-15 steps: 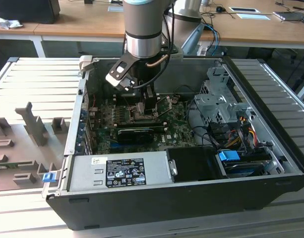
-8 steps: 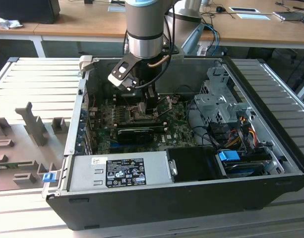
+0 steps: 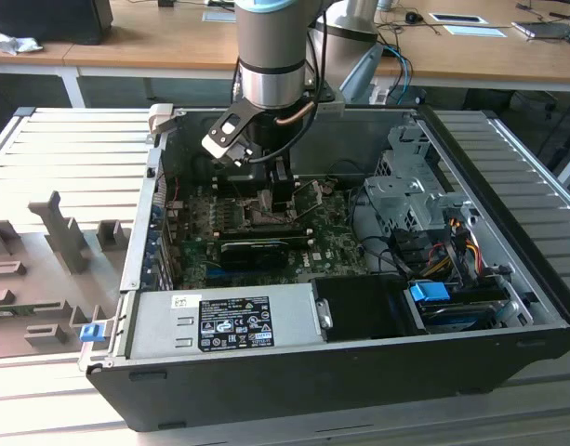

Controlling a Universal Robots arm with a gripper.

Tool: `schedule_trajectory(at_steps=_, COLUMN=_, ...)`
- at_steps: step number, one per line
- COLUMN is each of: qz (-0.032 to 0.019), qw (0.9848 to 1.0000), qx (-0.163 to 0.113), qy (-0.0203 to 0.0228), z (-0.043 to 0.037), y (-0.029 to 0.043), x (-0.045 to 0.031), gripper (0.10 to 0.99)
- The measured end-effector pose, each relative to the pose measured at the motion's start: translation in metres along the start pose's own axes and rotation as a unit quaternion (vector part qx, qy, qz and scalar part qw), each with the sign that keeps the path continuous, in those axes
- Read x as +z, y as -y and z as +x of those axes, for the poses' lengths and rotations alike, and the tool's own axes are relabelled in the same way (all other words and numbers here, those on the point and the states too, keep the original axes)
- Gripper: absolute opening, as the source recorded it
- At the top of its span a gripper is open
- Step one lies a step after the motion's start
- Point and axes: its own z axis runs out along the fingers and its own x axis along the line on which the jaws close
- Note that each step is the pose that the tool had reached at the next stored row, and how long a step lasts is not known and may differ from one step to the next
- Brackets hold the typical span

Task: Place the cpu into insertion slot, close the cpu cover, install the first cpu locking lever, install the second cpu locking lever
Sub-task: 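Place the cpu into insertion slot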

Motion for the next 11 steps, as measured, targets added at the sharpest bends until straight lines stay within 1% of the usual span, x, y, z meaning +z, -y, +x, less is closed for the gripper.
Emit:
schedule_trajectory(at_steps=2, qz=0.0, qw=1.0, qx=0.0, qy=-0.0001, z=0.0052, y=0.0004, x=0.0038, gripper=0.529)
schedule_trajectory(at_steps=4, qz=0.0, qw=1.0, qx=0.003, qy=0.0002, z=0.0071, y=0.0031, x=0.0083, gripper=0.529)
schedule_trajectory(at_steps=8, qz=-0.0001, qw=0.9999, qx=0.01, qy=0.0008, z=0.0089, y=0.0079, x=0.0155, gripper=0.529)
schedule_trajectory(at_steps=9, qz=-0.0002, qw=0.9999, qx=0.012, qy=0.0009, z=0.0093, y=0.0098, x=0.0185, gripper=0.529)
schedule_trajectory(at_steps=11, qz=-0.0002, qw=0.9999, qx=0.014, qy=0.001, z=0.0098, y=0.011, x=0.0223, gripper=0.529)
